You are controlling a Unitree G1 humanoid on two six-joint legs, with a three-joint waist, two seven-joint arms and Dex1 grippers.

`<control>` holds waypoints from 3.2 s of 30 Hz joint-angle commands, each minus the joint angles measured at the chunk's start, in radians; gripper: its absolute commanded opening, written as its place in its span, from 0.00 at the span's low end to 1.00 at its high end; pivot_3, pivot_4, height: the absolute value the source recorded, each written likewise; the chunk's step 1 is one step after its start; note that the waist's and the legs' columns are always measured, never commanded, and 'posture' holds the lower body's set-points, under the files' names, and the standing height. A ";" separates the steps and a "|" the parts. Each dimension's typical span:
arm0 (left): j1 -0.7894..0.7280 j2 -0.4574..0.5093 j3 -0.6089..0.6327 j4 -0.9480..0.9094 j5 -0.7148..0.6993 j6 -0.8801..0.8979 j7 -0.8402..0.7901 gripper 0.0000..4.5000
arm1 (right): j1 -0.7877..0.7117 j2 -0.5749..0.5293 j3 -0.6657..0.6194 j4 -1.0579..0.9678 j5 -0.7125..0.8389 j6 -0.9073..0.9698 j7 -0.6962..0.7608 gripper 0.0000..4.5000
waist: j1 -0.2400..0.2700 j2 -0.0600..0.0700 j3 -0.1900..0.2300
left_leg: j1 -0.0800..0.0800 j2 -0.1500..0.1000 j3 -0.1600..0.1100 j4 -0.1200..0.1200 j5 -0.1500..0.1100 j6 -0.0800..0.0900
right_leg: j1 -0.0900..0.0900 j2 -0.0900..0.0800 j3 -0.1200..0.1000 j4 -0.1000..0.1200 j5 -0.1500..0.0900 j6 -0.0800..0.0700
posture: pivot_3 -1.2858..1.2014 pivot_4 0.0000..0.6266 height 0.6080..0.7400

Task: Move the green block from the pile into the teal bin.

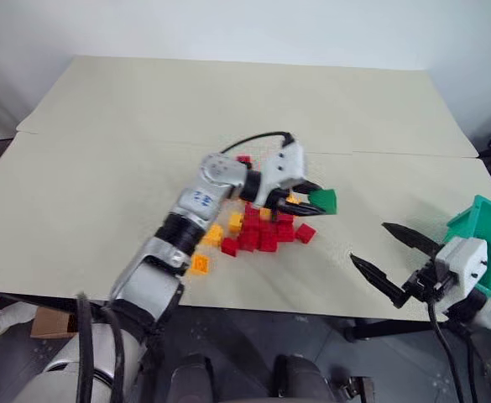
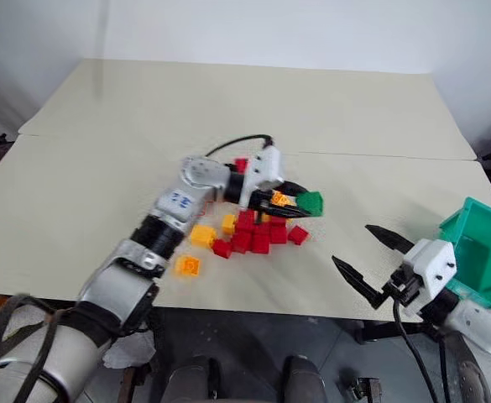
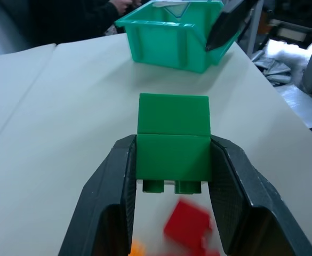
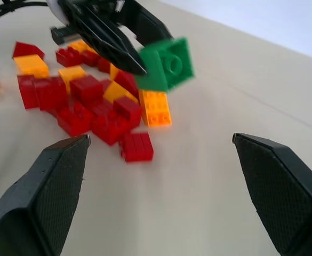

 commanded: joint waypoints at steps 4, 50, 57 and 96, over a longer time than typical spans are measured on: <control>-0.059 -0.125 -0.046 0.242 0.141 -0.143 0.069 0.34 | 0.104 0.053 -0.058 -0.123 0.012 -0.004 -0.075 1.00 | -0.012 0.000 0.000 | 0.000 0.000 -0.002 -0.001 0.000 0.000 | 0.000 0.000 0.000 0.000 0.000 0.000 | 0.52 0.24 1.00; 0.969 0.548 0.531 -0.952 -0.438 0.238 -0.128 1.00 | -0.612 -0.451 0.412 0.385 -0.136 0.266 0.379 1.00 | -0.052 0.005 -0.002 | 0.004 0.001 -0.007 0.002 -0.001 -0.001 | 0.002 0.002 0.005 0.008 0.001 -0.001 | 0.52 0.24 1.00; 1.019 0.548 0.524 -1.012 -0.450 0.261 -0.074 1.00 | -0.794 -0.383 0.601 0.568 -0.297 0.207 0.434 1.00 | -0.055 0.005 -0.002 | 0.003 0.001 -0.006 0.001 -0.001 -0.002 | -0.001 0.002 0.004 0.009 0.000 -0.001 | 0.52 0.24 1.00; 0.728 0.283 0.189 -0.928 -0.314 0.179 0.076 1.00 | -0.206 -0.270 -0.390 0.386 -0.151 0.400 -0.150 0.33 | -0.033 0.011 -0.006 | 0.004 0.000 -0.005 0.001 -0.002 -0.002 | 0.002 0.003 0.007 0.003 0.001 -0.001 | 0.52 0.24 1.00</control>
